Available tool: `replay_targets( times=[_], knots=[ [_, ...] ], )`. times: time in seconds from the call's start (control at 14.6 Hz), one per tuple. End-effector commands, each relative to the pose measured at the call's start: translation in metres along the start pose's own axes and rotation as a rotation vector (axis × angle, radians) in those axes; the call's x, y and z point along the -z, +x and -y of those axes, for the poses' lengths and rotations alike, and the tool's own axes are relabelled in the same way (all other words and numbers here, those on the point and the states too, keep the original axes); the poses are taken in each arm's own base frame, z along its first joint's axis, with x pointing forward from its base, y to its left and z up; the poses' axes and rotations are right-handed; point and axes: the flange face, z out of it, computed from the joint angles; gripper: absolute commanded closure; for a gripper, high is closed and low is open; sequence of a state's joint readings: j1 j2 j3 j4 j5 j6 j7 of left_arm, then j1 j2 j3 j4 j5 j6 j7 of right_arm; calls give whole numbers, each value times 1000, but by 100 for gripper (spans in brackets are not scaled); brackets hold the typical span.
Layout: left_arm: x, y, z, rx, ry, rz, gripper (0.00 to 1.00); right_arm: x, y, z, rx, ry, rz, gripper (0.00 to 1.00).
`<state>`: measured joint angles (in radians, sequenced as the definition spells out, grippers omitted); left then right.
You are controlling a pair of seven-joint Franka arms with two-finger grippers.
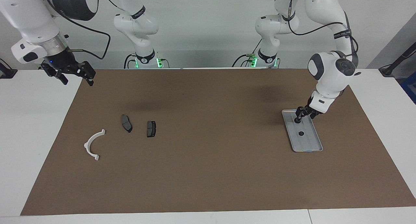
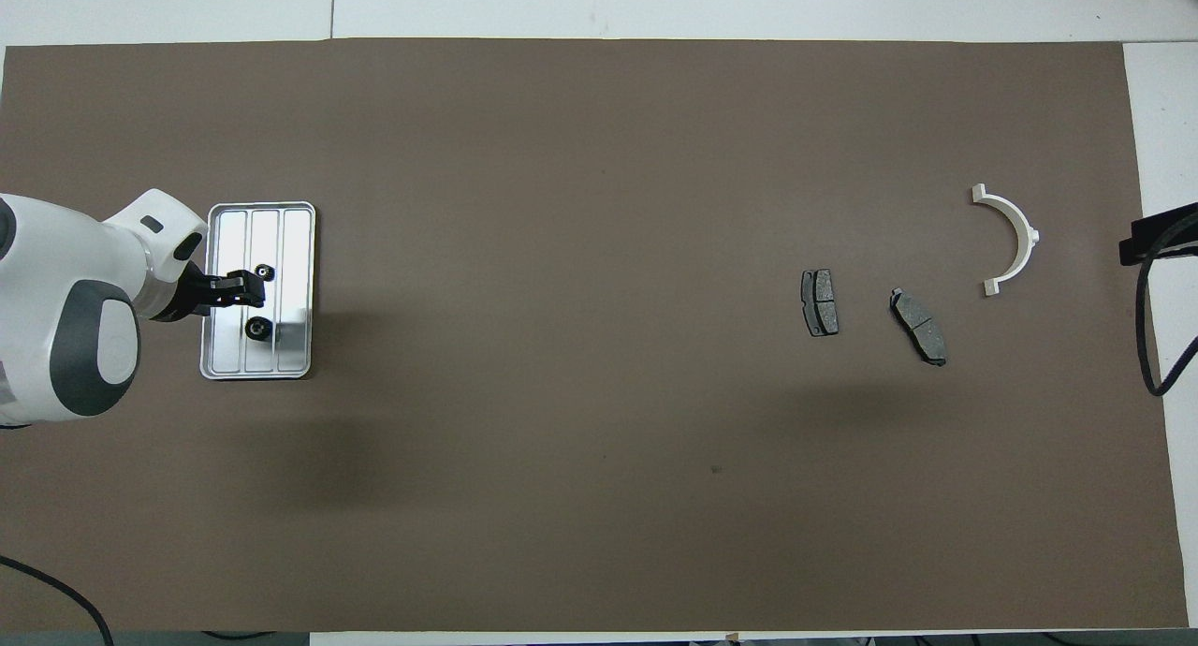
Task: Place bearing gear from tray to pile
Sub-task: 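Lower the left gripper into the silver tray and grasp a black gear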
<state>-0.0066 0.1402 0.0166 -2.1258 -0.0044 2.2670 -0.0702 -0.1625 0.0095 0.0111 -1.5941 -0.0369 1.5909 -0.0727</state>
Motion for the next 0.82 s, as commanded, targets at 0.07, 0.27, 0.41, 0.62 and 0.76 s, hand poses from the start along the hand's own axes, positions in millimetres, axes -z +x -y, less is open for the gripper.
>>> replay_targets(
  times=[0.07, 0.27, 0.41, 0.62, 0.76],
  knots=[
    [-15, 1, -1, -16, 10, 0, 38, 7, 4, -5, 15, -12, -68, 0],
    [-27, 1, -2, -19, 12, 20, 38, 7, 5, -5, 12, -12, -71, 0],
    [-30, 0, -1, -19, 13, 23, 40, 8, 5, -5, 10, -12, -75, 0],
    [-41, -2, -2, -20, 15, 45, 40, 11, 9, 4, 19, -3, -103, 0],
    [-42, -3, -1, -20, 15, 51, 40, 11, 13, 4, 20, -1, -122, 0]
  ],
)
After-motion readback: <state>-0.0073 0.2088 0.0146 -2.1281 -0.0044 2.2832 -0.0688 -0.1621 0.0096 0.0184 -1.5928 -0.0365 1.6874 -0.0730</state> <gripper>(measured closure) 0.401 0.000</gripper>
